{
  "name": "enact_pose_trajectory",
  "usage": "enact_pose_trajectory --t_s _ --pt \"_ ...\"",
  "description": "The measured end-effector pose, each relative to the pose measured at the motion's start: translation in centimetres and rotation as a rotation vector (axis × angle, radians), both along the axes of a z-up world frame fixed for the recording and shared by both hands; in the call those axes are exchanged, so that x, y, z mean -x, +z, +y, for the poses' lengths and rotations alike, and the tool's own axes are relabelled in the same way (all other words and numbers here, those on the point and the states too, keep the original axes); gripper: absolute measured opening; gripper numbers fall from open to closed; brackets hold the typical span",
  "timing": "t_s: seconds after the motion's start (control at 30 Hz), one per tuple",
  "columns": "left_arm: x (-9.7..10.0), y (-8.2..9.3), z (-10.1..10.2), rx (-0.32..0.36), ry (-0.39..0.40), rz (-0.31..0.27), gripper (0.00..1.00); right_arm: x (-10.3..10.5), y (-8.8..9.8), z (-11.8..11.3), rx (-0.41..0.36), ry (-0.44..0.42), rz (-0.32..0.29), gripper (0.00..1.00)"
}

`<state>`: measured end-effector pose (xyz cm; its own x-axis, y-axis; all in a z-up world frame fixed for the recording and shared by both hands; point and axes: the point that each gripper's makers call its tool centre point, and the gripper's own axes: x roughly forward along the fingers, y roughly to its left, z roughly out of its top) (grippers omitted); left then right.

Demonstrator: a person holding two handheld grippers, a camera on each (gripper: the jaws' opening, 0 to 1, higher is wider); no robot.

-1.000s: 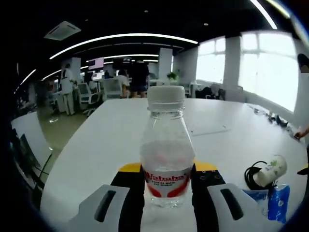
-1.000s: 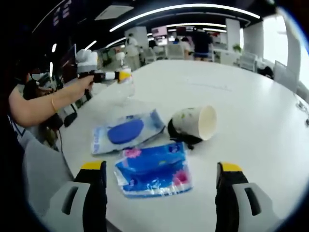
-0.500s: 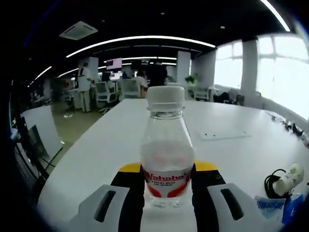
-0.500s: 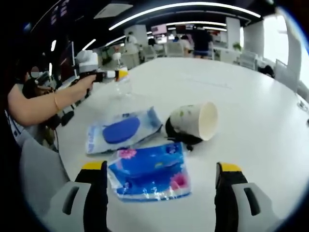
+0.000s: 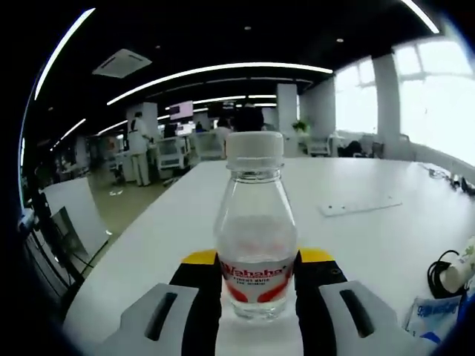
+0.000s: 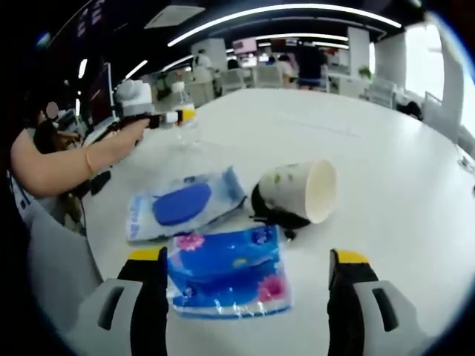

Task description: Arrange the tabletop items into an orderly group along one side of the table until the central work area is clear of visible clutter.

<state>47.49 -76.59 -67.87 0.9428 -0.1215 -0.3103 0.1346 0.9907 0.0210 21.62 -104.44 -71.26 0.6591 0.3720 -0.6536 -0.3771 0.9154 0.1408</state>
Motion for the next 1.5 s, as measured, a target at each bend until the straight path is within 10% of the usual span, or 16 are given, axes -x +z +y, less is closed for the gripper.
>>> enact_pose_trajectory --t_s 0.5,0.7,1.2,1.5 --pt "-0.7 -0.4 0.2 0.009 -0.005 -0.066 0.37 -0.4 0.2 0.2 -0.003 0.002 -0.013 0.86" --pt "-0.6 -0.7 -0.2 -0.084 -0.03 -0.069 0.39 -0.5 0.3 0.4 -0.02 -0.007 -0.019 0.85" --pt "-0.5 1.1 -0.6 0.011 -0.146 -0.111 1.0 -2.1 1.4 0.5 -0.071 -0.01 -0.079 0.85" --pt "1.0 1.6 0.2 -0.005 -0.214 -0.066 1.0 -2.6 2.2 0.3 -0.105 -0.021 -0.108 0.84"
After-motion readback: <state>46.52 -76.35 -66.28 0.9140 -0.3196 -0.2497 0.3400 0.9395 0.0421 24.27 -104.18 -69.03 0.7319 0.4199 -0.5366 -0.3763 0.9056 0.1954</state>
